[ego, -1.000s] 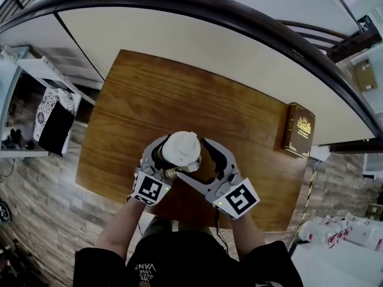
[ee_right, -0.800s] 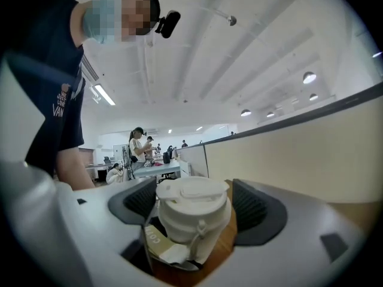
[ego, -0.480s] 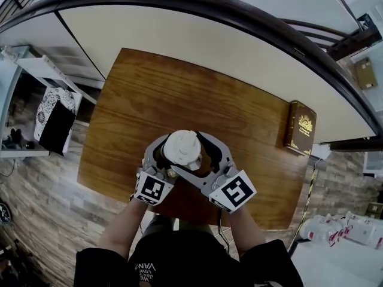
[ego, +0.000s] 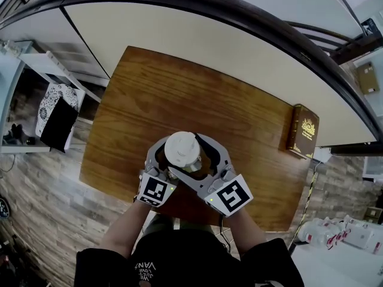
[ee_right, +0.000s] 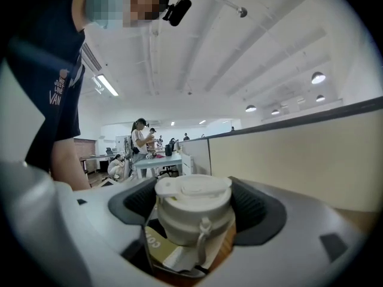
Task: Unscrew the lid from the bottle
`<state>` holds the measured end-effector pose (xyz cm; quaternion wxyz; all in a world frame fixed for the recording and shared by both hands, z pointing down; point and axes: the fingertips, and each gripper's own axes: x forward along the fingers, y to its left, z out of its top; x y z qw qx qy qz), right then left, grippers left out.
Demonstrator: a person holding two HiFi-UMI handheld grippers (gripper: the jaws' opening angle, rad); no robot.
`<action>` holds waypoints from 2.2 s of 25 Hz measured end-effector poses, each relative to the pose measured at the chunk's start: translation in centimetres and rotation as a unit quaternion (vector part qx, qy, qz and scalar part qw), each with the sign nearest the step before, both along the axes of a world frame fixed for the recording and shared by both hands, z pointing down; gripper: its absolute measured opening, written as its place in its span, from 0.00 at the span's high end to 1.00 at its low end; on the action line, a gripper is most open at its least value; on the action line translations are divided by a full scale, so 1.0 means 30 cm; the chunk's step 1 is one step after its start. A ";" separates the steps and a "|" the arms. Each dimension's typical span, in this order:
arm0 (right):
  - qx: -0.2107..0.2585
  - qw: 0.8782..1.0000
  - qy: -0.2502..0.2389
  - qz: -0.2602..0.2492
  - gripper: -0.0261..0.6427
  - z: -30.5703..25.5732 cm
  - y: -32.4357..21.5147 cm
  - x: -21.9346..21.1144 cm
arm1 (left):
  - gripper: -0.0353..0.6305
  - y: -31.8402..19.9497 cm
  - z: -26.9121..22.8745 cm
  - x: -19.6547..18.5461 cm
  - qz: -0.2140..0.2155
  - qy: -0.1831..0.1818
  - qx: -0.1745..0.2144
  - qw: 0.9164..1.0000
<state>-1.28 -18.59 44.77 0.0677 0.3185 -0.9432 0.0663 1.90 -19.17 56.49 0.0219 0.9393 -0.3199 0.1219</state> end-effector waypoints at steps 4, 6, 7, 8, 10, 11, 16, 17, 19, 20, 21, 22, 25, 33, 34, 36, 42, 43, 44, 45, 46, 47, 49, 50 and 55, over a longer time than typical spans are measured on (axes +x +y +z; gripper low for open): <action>-0.016 0.999 -0.024 0.021 0.43 -0.026 0.003 0.015 | 0.36 0.007 -0.002 0.004 0.006 -0.001 0.009 1.000; -0.012 0.999 -0.030 0.020 0.43 -0.056 0.005 0.015 | 0.36 0.009 -0.001 -0.001 0.008 0.001 0.009 1.000; -0.010 0.999 -0.033 0.019 0.43 -0.070 0.007 0.015 | 0.36 0.010 0.000 -0.005 0.008 0.002 0.007 1.000; -0.010 0.999 -0.037 0.021 0.43 -0.084 0.008 0.016 | 0.36 0.011 0.002 -0.009 0.008 0.004 0.005 1.000; -0.009 0.998 -0.047 0.028 0.43 -0.114 0.009 0.023 | 0.36 0.014 0.004 -0.018 0.007 0.008 0.001 1.000; -0.009 0.998 -0.053 0.032 0.43 -0.129 0.009 0.028 | 0.36 0.016 0.005 -0.022 0.007 0.008 -0.001 1.000; 0.001 0.996 -0.074 0.041 0.43 -0.204 0.022 0.046 | 0.35 0.023 0.013 -0.035 0.007 0.009 -0.005 1.000; 0.003 0.996 -0.078 0.044 0.43 -0.218 0.027 0.050 | 0.36 0.025 0.015 -0.037 0.007 0.009 -0.006 1.000; 0.009 0.995 -0.086 0.050 0.43 -0.250 0.036 0.059 | 0.35 0.024 0.018 -0.041 0.006 0.008 -0.008 1.000; 0.012 0.994 -0.091 0.053 0.43 -0.267 0.040 0.065 | 0.35 0.023 0.019 -0.042 0.007 0.008 -0.009 1.000; 0.015 0.994 -0.095 0.057 0.43 -0.284 0.045 0.072 | 0.35 0.023 0.020 -0.043 0.007 0.008 -0.009 1.000; 0.018 0.993 -0.098 0.060 0.43 -0.300 0.049 0.080 | 0.35 0.023 0.021 -0.044 0.006 0.008 -0.010 1.000; 0.025 0.991 -0.107 0.071 0.43 -0.342 0.064 0.105 | 0.35 0.023 0.023 -0.043 0.007 0.007 -0.012 1.000; 0.046 0.982 -0.148 0.107 0.43 -0.459 0.130 0.195 | 0.35 0.020 0.031 -0.038 0.006 0.005 -0.014 1.000; 0.050 0.980 -0.153 0.114 0.43 -0.473 0.140 0.209 | 0.35 0.020 0.032 -0.037 0.006 0.004 -0.015 1.000; 0.057 0.977 -0.162 0.127 0.43 -0.501 0.165 0.237 | 0.35 0.023 0.035 -0.037 0.006 0.003 -0.019 1.000; 0.075 0.970 -0.170 0.155 0.43 -0.551 0.236 0.296 | 0.35 0.055 0.064 -0.072 0.008 -0.006 -0.049 0.999; 0.076 0.970 -0.169 0.159 0.43 -0.550 0.246 0.303 | 0.35 0.067 0.066 -0.085 0.007 -0.010 -0.050 0.999; 0.076 0.969 -0.169 0.163 0.43 -0.548 0.256 0.310 | 0.35 0.080 0.067 -0.101 0.003 -0.013 -0.050 0.999; 0.074 0.968 -0.170 0.167 0.43 -0.545 0.265 0.316 | 0.35 0.092 0.065 -0.121 -0.001 -0.016 -0.050 0.999; 0.073 0.968 -0.172 0.170 0.43 -0.542 0.276 0.321 | 0.35 0.104 0.060 -0.142 -0.008 -0.016 -0.050 0.999; 0.071 0.967 -0.174 0.173 0.43 -0.539 0.286 0.326 | 0.35 0.115 0.052 -0.164 -0.015 -0.016 -0.050 0.998; 0.072 0.966 -0.175 0.179 0.43 -0.538 0.307 0.330 | 0.35 0.137 0.028 -0.210 -0.029 -0.014 -0.053 0.998; 0.072 0.965 -0.177 0.181 0.43 -0.538 0.317 0.329 | 0.35 0.150 0.014 -0.235 -0.035 -0.014 -0.057 0.998; 0.065 0.960 -0.194 0.189 0.43 -0.529 0.374 0.300 | 0.35 0.221 -0.089 -0.335 -0.056 -0.008 -0.055 0.997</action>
